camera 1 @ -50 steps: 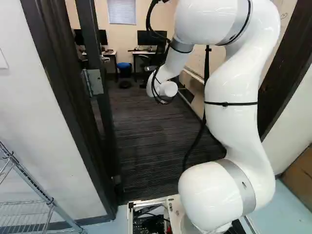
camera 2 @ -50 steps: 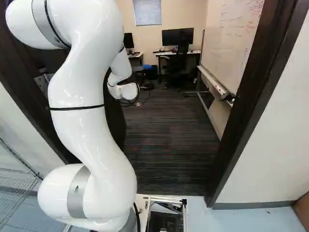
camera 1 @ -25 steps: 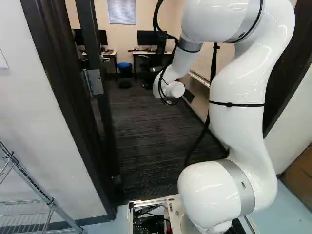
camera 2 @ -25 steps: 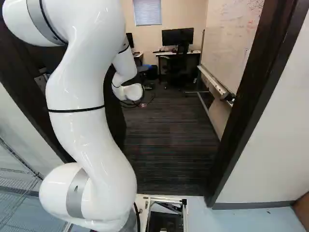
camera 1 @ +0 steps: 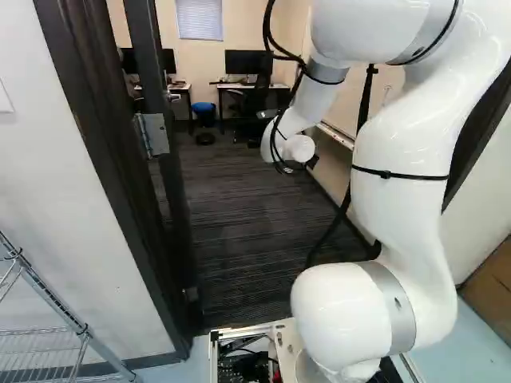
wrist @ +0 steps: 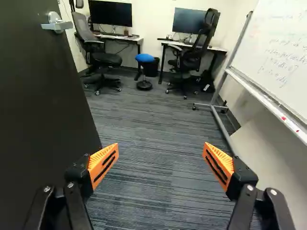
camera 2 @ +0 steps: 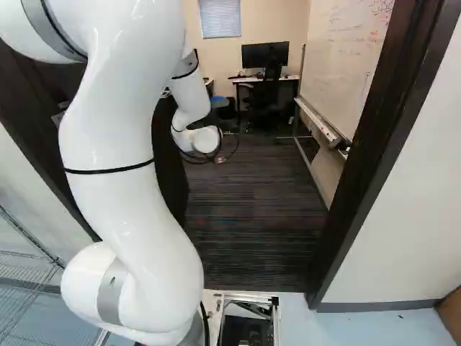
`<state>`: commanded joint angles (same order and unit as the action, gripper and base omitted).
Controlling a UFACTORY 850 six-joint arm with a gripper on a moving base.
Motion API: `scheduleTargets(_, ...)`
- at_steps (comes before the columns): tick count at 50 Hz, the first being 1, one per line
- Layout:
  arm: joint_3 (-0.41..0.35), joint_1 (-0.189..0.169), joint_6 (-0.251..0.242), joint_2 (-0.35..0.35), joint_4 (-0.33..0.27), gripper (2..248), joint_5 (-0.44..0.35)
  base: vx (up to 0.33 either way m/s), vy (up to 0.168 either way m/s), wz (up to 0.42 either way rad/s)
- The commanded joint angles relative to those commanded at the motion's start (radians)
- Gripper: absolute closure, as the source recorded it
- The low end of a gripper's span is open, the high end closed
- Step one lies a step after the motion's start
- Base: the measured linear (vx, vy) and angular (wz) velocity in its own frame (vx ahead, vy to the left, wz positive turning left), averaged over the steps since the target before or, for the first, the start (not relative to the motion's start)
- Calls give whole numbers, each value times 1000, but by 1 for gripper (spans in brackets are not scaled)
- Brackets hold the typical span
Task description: Open the door and move inside
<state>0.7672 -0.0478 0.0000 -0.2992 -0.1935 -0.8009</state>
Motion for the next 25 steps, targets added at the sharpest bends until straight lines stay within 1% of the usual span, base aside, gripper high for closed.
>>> scheduleTargets(13, -48, -30, 0, 41, 0, 3, 0, 0, 0, 0)
scheduleTargets(25, -56, -34, 0, 48, 1, 3, 0, 0, 0, 0)
